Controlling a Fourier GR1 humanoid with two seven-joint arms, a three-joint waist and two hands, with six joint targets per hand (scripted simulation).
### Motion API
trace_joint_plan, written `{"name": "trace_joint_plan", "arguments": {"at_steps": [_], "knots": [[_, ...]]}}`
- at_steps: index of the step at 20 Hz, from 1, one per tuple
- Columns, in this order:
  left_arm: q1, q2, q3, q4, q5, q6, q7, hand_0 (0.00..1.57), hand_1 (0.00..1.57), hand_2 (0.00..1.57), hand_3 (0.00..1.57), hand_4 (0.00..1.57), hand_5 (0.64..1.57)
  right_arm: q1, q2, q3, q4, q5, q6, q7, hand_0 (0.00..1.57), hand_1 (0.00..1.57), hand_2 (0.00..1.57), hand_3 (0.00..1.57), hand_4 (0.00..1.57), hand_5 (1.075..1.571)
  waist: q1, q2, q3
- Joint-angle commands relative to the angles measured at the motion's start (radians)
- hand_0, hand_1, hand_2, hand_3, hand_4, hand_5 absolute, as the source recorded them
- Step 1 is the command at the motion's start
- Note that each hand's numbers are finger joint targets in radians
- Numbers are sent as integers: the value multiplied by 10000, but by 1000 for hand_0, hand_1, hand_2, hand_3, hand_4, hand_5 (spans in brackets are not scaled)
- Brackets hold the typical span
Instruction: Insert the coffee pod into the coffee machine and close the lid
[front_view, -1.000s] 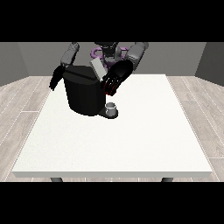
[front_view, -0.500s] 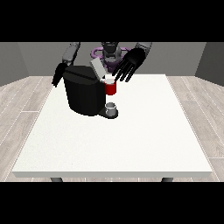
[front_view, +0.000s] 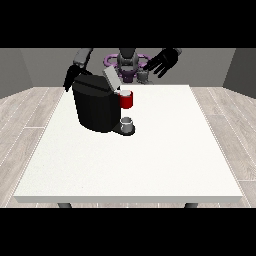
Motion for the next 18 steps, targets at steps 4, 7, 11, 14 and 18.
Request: {"name": "trace_joint_plan", "arguments": {"at_steps": [4, 7, 11, 14, 18], "knots": [[2621, -1551, 1725, 443, 2371, -591, -670, 0, 0, 0, 0, 274, 1571, 971, 417, 155, -395, -243, 140, -198, 0, 0, 0, 0, 0, 1571, 1354, -2210, -4], [2985, -1947, 1669, 431, 2475, -597, -344, 0, 0, 0, 0, 421, 1571, 644, 305, 235, -767, -681, 875, -50, 0, 0, 0, 0, 0, 1571, 1568, -2817, 12], [4088, -2031, 1444, 293, 2410, -631, -403, 0, 0, 0, 0, 442, 1571, 399, -9, 537, -1372, -560, 1229, 475, 0, 0, 0, 0, 0, 1571, 1855, -3262, 14], [4128, -2378, 1205, -168, 2730, -592, -270, 0, 0, 0, 0, 420, 1571, 153, -289, 634, -1273, -403, 1505, 43, 0, 0, 0, 0, 154, 1571, 2222, -2983, 19], [4683, -2389, 739, -762, 3356, -959, 188, 0, 0, 0, 0, 353, 1571, -461, -1028, 57, -1110, -685, 1878, 779, 0, 0, 0, 0, 80, 1571, 2728, -3215, 21]]}}
